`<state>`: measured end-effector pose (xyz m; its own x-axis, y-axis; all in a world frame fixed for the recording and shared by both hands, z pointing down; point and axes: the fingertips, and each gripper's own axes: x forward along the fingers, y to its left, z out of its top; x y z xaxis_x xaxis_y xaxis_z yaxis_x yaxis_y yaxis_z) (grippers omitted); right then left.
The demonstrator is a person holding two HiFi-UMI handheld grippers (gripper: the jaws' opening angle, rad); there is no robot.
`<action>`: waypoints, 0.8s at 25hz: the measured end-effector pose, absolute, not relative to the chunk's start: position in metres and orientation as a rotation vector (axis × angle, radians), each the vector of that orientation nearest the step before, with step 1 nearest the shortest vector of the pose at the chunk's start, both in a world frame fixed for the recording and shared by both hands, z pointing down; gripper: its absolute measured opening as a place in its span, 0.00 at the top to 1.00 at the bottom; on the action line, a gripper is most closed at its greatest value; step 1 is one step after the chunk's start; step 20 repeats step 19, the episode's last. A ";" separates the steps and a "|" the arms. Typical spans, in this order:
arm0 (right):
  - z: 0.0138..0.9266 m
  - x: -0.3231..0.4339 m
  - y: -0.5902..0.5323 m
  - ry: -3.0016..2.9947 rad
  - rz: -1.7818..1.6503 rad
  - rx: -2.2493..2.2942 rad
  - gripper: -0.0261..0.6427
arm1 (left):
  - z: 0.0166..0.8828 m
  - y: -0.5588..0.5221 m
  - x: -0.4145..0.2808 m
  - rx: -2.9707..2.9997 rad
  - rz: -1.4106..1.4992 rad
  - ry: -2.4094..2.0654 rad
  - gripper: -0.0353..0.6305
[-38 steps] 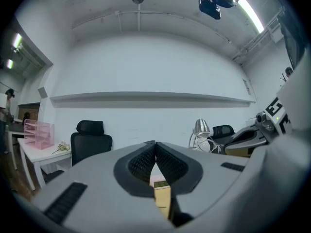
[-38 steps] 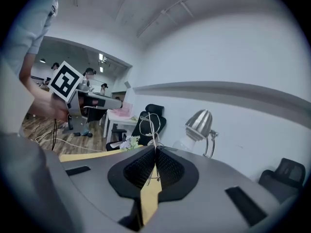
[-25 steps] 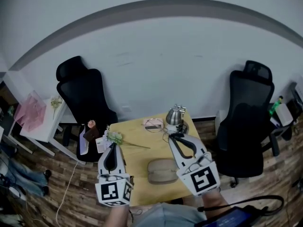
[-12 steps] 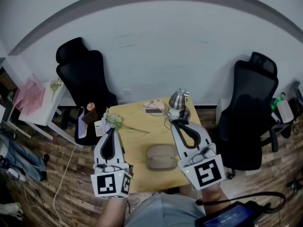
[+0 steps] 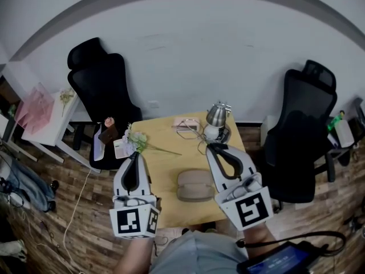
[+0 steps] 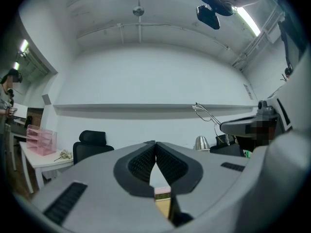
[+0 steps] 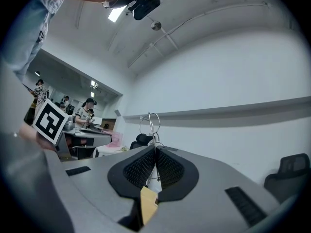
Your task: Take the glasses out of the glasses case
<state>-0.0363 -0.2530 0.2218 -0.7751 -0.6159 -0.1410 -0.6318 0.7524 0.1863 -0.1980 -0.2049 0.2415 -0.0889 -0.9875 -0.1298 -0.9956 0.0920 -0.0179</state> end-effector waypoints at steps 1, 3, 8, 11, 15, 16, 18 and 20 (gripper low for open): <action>0.222 -0.037 -0.252 2.875 0.348 -1.020 0.92 | 0.242 -0.205 -0.198 -2.044 0.114 2.239 0.94; 0.221 -0.037 -0.252 2.875 0.348 -1.015 0.92 | 0.242 -0.205 -0.198 -2.043 0.115 2.241 0.94; 0.222 -0.037 -0.251 2.878 0.346 -1.014 0.92 | 0.243 -0.204 -0.198 -2.041 0.115 2.248 0.94; 0.223 -0.037 -0.252 2.882 0.341 -1.014 0.92 | 0.244 -0.204 -0.198 -2.041 0.114 2.251 0.94; 0.223 -0.037 -0.253 2.877 0.335 -1.011 0.92 | 0.244 -0.205 -0.197 -2.040 0.112 2.253 0.94; 0.223 -0.037 -0.253 2.876 0.336 -1.011 0.92 | 0.244 -0.205 -0.197 -2.040 0.112 2.253 0.94; 0.223 -0.036 -0.253 2.875 0.339 -1.011 0.92 | 0.245 -0.205 -0.197 -2.040 0.113 2.253 0.94; 0.223 -0.036 -0.253 2.875 0.340 -1.011 0.92 | 0.245 -0.205 -0.197 -2.040 0.113 2.254 0.94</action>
